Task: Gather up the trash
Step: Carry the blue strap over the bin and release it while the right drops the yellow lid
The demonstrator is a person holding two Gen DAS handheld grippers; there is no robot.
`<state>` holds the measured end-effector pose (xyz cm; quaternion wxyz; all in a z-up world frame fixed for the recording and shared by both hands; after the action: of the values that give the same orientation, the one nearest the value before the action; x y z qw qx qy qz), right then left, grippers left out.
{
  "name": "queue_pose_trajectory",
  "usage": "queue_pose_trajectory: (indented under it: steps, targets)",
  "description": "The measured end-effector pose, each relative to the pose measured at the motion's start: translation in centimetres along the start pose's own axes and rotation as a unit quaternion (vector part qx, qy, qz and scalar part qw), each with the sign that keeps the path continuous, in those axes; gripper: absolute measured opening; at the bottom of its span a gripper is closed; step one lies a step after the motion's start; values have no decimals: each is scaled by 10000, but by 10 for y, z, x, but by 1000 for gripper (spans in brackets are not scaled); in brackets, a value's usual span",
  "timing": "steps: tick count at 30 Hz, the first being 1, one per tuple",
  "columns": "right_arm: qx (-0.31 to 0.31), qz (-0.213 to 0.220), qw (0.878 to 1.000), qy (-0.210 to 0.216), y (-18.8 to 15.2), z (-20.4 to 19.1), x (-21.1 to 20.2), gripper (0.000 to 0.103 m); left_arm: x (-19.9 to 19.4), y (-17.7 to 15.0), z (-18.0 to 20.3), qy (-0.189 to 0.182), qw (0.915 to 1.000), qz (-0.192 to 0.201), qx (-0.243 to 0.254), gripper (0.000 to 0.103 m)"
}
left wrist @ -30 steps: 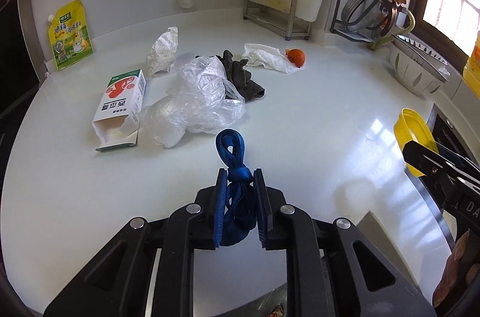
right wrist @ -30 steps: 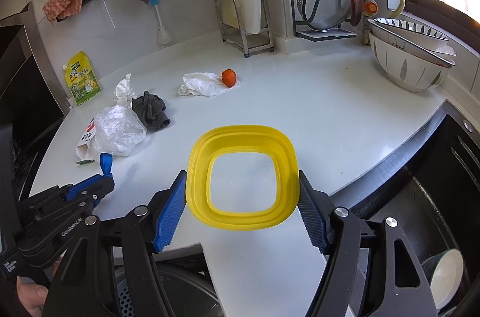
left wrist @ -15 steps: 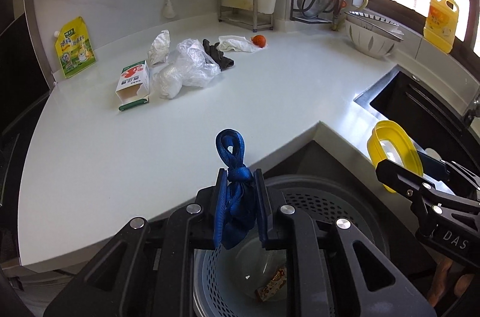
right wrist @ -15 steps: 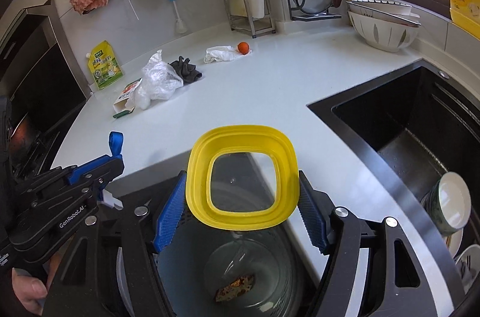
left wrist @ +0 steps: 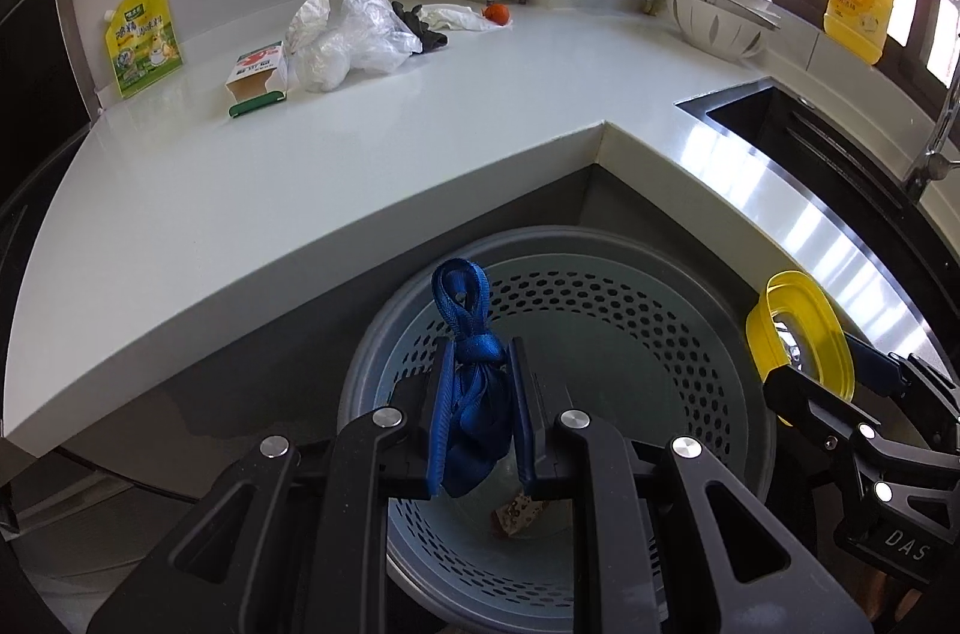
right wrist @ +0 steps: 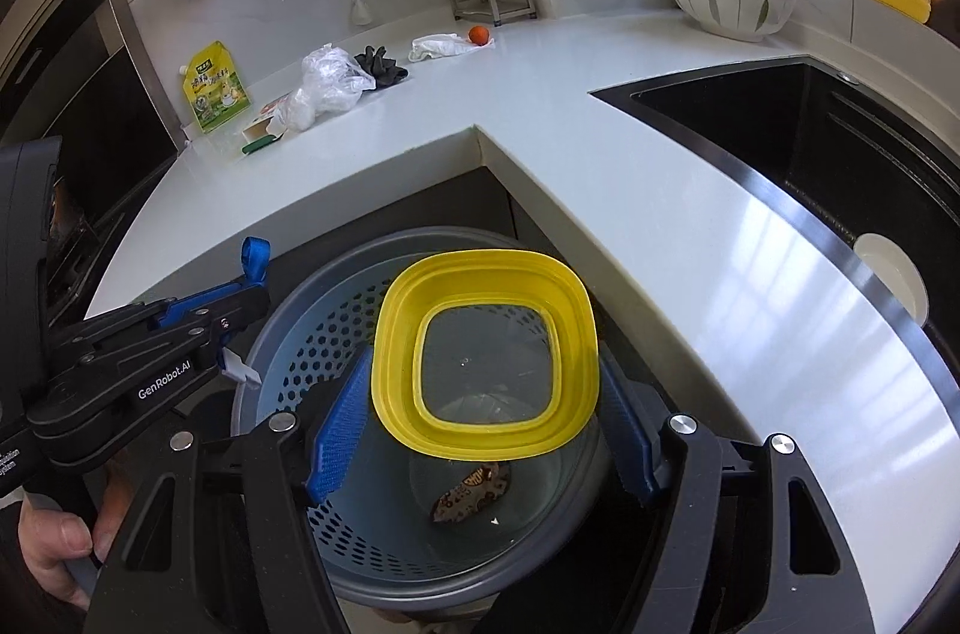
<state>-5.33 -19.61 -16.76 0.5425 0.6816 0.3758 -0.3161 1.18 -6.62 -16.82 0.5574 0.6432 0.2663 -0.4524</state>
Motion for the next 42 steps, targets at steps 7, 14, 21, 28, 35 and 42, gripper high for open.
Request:
queue_pose_trajectory:
  steps: [7, 14, 21, 28, 35, 42]
  targets:
    - [-70, -127, 9999, -46, -13, -2, 10, 67, 13, -15, 1, -1, 9998, -201, -9, 18]
    - [-159, -225, 9996, -52, -19, -7, 19, 67, 20, -19, 2, -49, 9995, -303, -37, 21]
    - [-172, -256, 9995, -19, -19, -6, 23, 68, 23, -19, 0, -41, 9994, -329, -61, 24]
    - [-154, -173, 9997, 1, -17, -5, 21, 76, 21, -18, -7, -1, 9996, -254, -146, 56]
    - [-129, -137, 9998, 10, -17, -3, 20, 76, 19, -16, -15, -9, 9994, -221, -285, 60]
    - [-83, -73, 9999, 81, -16, -4, 18, 76, 12, -14, -22, 25, 9993, -115, -369, 67]
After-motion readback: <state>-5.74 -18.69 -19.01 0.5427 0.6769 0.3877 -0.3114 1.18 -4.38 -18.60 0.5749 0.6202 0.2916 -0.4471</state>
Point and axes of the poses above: each gripper's, at about its wrist camera, not at the fingertips, and x roughly the way its jaws point, z to its right, y to its top, the point moved 10 cm from there along x, roughly the way its jaws point, and after that the axes turned 12 degrees about -z, right-handed, at the moved point
